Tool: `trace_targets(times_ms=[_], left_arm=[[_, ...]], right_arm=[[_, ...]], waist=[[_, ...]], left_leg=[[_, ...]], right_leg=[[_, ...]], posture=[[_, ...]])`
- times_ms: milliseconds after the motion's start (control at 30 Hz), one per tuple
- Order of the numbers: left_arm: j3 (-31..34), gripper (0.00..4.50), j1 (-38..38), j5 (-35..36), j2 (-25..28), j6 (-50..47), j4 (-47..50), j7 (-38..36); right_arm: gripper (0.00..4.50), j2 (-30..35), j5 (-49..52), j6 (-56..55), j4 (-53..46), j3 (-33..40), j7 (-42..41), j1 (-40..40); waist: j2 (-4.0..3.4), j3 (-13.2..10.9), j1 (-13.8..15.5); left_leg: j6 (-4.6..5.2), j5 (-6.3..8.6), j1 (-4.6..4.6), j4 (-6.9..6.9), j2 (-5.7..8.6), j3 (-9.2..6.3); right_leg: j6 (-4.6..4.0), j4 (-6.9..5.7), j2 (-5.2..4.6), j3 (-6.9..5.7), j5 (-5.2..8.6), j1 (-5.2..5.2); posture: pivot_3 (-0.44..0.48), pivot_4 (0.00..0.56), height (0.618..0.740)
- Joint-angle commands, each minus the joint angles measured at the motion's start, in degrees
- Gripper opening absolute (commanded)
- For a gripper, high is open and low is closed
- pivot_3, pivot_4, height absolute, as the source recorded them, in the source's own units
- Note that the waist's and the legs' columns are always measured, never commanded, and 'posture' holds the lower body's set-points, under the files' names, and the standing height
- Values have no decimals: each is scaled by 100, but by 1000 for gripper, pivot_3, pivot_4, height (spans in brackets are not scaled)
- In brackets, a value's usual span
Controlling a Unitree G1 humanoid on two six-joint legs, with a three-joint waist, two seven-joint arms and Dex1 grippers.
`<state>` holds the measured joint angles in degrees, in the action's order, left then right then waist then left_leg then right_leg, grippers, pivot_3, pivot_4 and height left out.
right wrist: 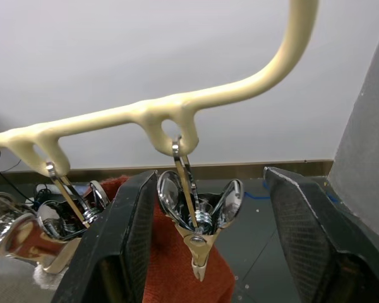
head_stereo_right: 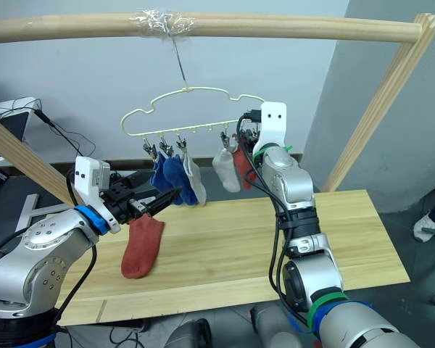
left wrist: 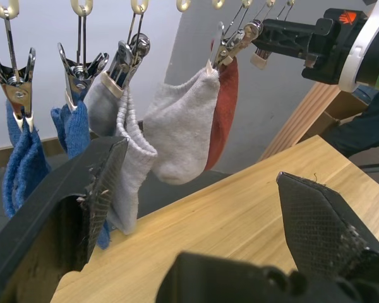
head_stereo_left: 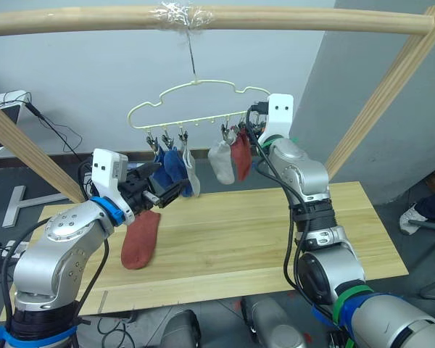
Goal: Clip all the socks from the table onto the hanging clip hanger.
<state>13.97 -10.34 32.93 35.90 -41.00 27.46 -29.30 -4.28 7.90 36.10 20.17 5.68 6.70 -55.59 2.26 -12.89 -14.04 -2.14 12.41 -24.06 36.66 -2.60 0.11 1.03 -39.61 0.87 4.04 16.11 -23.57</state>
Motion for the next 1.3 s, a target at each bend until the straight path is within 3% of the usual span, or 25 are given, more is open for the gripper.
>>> trace_targets(times_ms=[33, 900, 1000, 1100, 1300], left_arm=[[140, 4352, 2, 73, 12, 44, 261, 51], [197, 4352, 189, 79, 1, 54, 414, 262], [197, 4405, 194, 75, 6, 58, 409, 259], [180, 4405, 187, 67, 1, 66, 397, 255], [141, 4405, 145, 54, -12, 79, 352, 248]], right_arm=[[2806, -59, 40, -179, 8, 61, 56, -298], [2806, -109, -103, -659, 788, 67, 348, -692], [2195, -76, -168, -686, 820, 74, 488, -684], [1172, -68, -189, -687, 804, 79, 513, -674], [1172, -55, -223, -663, 759, 96, 509, -652]], waist=[[0, 0, 0], [0, 0, 179], [-1, 0, 196], [-1, 0, 210], [-1, -1, 224]], left_leg=[[0, 0, 0, 0, 0, -1], [0, 0, -2, 0, -1, -1], [0, 0, -2, 0, -1, -1], [0, 0, -3, 0, -1, -1], [0, 0, -3, 0, -1, 0]], right_leg=[[0, 0, 0, 0, 0, 0], [-1, -4, -1, -2, 0, -5], [-1, -4, -1, -2, -1, -5], [-1, -4, -1, -2, 0, -5], [-1, -3, -1, -2, 0, -6]], posture=[[-201, 172, 740], [-176, 178, 740], [-180, 179, 740], [-185, 181, 740], [-191, 183, 740]])
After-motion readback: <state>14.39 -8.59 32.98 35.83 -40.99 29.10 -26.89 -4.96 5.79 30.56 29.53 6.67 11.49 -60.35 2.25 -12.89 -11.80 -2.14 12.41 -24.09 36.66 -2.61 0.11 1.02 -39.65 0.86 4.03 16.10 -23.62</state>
